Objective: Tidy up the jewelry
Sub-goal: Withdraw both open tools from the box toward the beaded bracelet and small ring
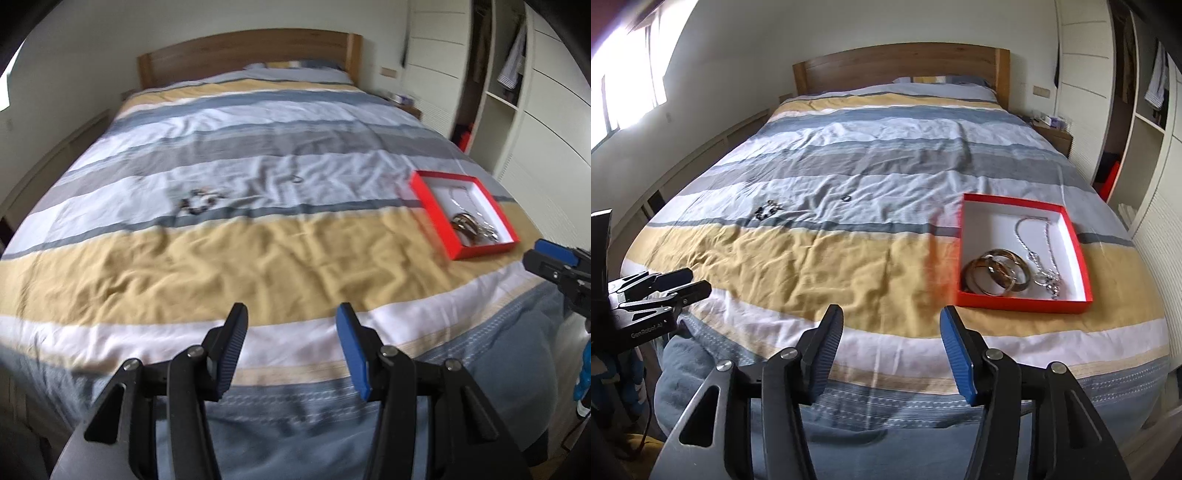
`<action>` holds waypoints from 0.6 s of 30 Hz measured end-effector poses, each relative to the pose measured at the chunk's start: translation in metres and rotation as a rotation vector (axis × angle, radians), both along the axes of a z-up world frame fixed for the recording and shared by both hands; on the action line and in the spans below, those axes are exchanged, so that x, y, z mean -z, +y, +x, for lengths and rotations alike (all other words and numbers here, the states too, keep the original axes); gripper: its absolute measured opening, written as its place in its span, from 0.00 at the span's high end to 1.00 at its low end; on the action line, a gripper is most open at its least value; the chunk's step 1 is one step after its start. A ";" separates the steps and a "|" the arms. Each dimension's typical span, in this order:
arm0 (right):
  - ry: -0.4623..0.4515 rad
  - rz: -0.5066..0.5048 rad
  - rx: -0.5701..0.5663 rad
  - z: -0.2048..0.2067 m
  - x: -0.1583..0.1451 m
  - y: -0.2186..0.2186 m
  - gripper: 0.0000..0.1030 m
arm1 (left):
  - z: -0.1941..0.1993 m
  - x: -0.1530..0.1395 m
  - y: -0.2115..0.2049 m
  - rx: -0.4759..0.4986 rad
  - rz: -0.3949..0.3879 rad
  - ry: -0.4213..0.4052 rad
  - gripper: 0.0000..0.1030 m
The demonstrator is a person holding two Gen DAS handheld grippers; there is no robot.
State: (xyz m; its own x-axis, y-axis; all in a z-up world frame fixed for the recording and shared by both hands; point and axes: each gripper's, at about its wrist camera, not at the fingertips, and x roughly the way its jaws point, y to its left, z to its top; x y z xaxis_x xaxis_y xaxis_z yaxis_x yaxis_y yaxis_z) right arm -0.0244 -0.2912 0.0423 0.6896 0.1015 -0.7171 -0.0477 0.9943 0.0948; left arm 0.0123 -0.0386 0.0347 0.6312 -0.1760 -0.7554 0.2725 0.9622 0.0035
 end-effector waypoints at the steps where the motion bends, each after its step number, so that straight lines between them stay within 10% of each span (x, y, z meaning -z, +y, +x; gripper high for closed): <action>1: -0.002 -0.005 -0.006 0.000 0.000 0.004 0.44 | -0.003 -0.001 0.006 -0.017 -0.001 -0.007 0.54; 18: 0.067 -0.026 -0.074 0.030 0.024 0.038 0.40 | 0.004 0.006 0.054 -0.146 -0.037 -0.026 0.54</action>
State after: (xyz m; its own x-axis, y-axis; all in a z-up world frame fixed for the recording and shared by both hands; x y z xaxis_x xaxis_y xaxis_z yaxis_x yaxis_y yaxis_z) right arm 0.0059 -0.2528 0.0181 0.6312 0.1311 -0.7645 -0.1158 0.9905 0.0743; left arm 0.0168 0.0154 0.0286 0.6715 -0.1081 -0.7331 0.1296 0.9912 -0.0274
